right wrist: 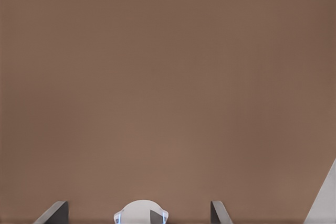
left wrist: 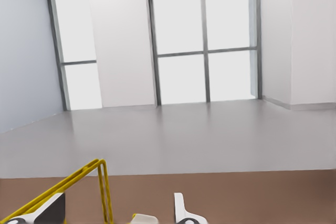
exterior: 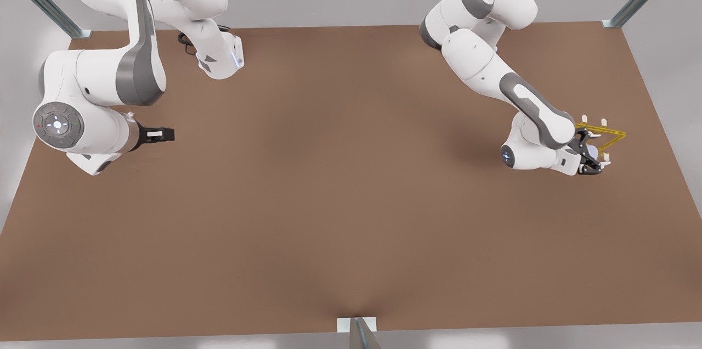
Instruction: Place the cup on the cup holder
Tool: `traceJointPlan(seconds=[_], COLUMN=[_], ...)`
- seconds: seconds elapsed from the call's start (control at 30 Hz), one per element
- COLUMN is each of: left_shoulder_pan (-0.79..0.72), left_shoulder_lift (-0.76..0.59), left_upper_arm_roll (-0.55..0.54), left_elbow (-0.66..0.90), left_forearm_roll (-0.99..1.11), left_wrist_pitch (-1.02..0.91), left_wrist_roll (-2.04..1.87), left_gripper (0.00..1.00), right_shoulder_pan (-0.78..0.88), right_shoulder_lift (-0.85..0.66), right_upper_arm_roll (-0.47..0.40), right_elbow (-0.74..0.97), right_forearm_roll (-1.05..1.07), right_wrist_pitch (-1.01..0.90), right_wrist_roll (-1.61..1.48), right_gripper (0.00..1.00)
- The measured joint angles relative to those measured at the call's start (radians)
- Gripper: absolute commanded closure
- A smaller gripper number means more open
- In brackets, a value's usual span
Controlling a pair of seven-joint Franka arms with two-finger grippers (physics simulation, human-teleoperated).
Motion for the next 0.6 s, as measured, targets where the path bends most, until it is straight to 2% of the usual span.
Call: traceJointPlan(seconds=[0.07, 0.13, 0.2, 0.27, 0.3, 0.33, 0.4, 0.43, 0.47, 0.5, 0.53, 0.6], left_shoulder_pan=[-0.045, -0.182, -0.262, -0.183, -0.134, -0.058, 0.192, 0.362, 0.556, 0.707, 0.793, 0.856], left_shoulder_lift=[-0.035, -0.209, -0.289, -0.312, -0.322, -0.361, -0.465, -0.527, -0.574, -0.650, -0.734, -0.818], left_upper_arm_roll=[0.010, 0.013, 0.019, 0.023, 0.022, -0.046, -0.395, -0.653, -0.989, -1.246, -1.365, -1.393], left_elbow=[0.001, 0.088, 0.473, 0.858, 0.983, 1.072, 1.208, 1.235, 1.236, 1.150, 1.044, 0.972], left_forearm_roll=[0.001, -0.025, -0.249, -0.492, -0.610, -0.705, -0.805, -0.803, -0.746, -0.684, -0.642, -0.639], left_wrist_pitch=[-0.007, -0.096, -0.340, -0.615, -0.735, -0.836, -0.987, -1.035, -1.067, -1.080, -1.084, -1.097], left_wrist_roll=[-0.010, -0.008, 0.065, 0.190, 0.262, 0.337, 0.486, 0.563, 0.639, 0.717, 0.800, 0.955], left_gripper=[0.00, 0.00, 0.00, 0.00, 0.00, 0.00, 0.00, 0.00, 0.00, 0.00, 0.00, 0.00], right_shoulder_pan=[-0.001, -0.001, 0.000, -0.003, -0.004, -0.003, 0.008, 0.018, 0.020, 0.007, -0.004, -0.012], right_shoulder_lift=[0.000, 0.000, 0.000, 0.000, 0.001, 0.003, 0.011, 0.014, 0.014, 0.014, 0.014, 0.012], right_upper_arm_roll=[0.000, 0.000, 0.000, 0.000, 0.000, 0.000, 0.001, 0.001, 0.002, 0.001, 0.001, 0.001], right_elbow=[0.000, 0.000, 0.000, 0.003, 0.004, 0.004, 0.003, 0.005, 0.019, 0.049, 0.069, 0.084], right_forearm_roll=[0.000, 0.000, 0.000, 0.000, 0.000, 0.001, 0.004, 0.007, 0.023, 0.043, 0.058, 0.080], right_wrist_pitch=[0.000, 0.000, 0.000, 0.000, 0.000, 0.001, 0.003, 0.008, 0.015, 0.022, 0.027, 0.035], right_wrist_roll=[0.000, 0.000, 0.000, 0.000, 0.000, 0.000, 0.001, 0.001, 0.001, -0.002, -0.007, -0.017], right_gripper=[0.00, 0.00, 0.00, 0.00, 0.00, 0.00, 0.00, 0.00, 0.00, 0.00, 0.00, 0.00])
